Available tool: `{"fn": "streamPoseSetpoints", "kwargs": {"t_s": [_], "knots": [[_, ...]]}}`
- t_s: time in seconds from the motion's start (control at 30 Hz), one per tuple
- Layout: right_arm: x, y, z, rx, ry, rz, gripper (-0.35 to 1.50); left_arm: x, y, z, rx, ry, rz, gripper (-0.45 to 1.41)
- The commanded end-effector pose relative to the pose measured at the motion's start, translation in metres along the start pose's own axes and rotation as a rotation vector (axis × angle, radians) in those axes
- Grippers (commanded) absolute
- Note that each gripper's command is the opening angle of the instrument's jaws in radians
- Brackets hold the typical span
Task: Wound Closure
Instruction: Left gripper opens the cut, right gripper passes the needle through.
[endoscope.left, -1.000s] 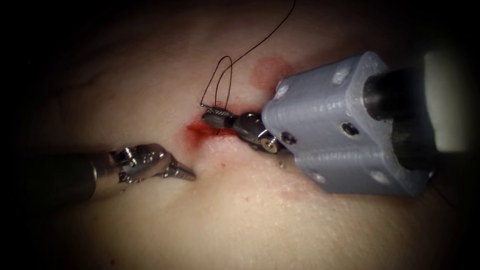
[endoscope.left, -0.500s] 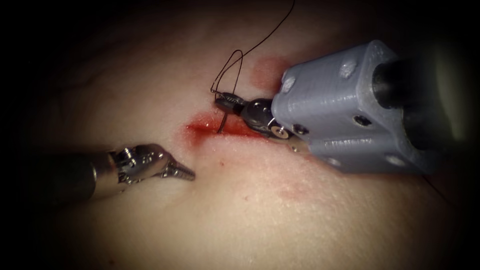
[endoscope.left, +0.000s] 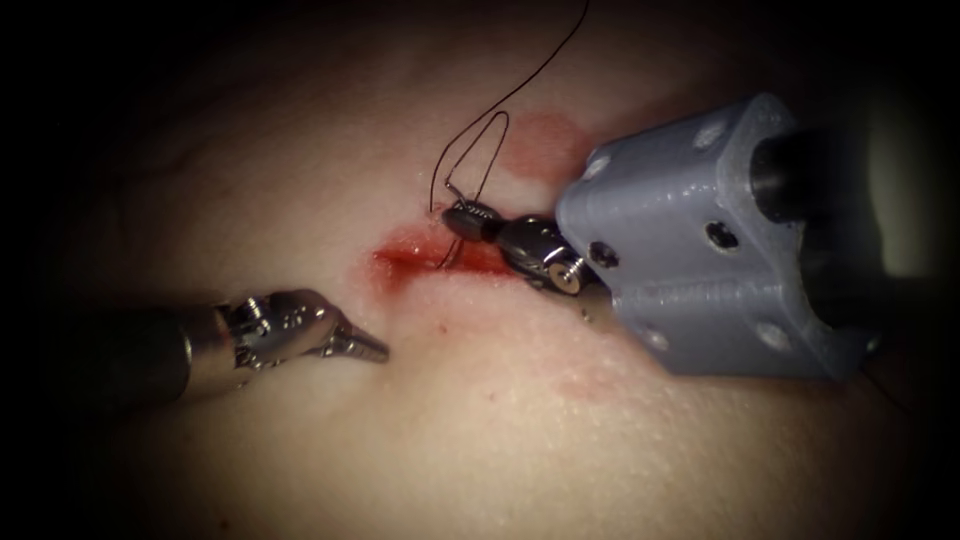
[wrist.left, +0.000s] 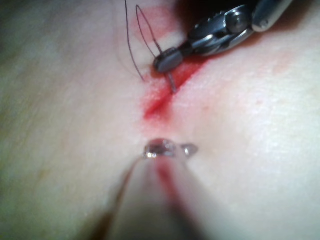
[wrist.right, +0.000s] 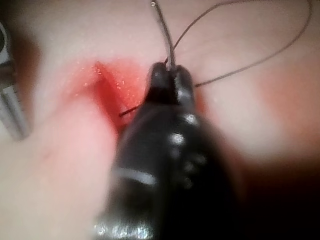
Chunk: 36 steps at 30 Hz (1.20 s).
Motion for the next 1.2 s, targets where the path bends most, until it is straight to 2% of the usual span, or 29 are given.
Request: {"fn": "streamPoseSetpoints", "kwargs": {"t_s": [0.03, 0.23, 0.77, 1.2], "knots": [[-0.0013, -0.0001, 0.0008, 0.005, -0.007, 0.014, -0.35, -0.0001, -0.0003, 0.0009, -0.002, 0.001, 0.000, -0.35], [-0.0022, 0.0003, 0.0014, 0.034, -0.005, 0.085, -0.35, -0.0001, -0.0003, 0.0009, -0.002, 0.001, 0.000, -0.35], [-0.0042, -0.0012, 0.0030, 0.148, -0.023, 0.256, -0.35, 0.0000, -0.0006, 0.0008, -0.003, 0.000, 0.001, -0.35], [-0.0038, -0.0003, 0.0023, 0.179, -0.006, 0.272, -0.35, -0.0003, -0.0005, 0.0011, -0.005, -0.002, 0.002, -0.35]]}}
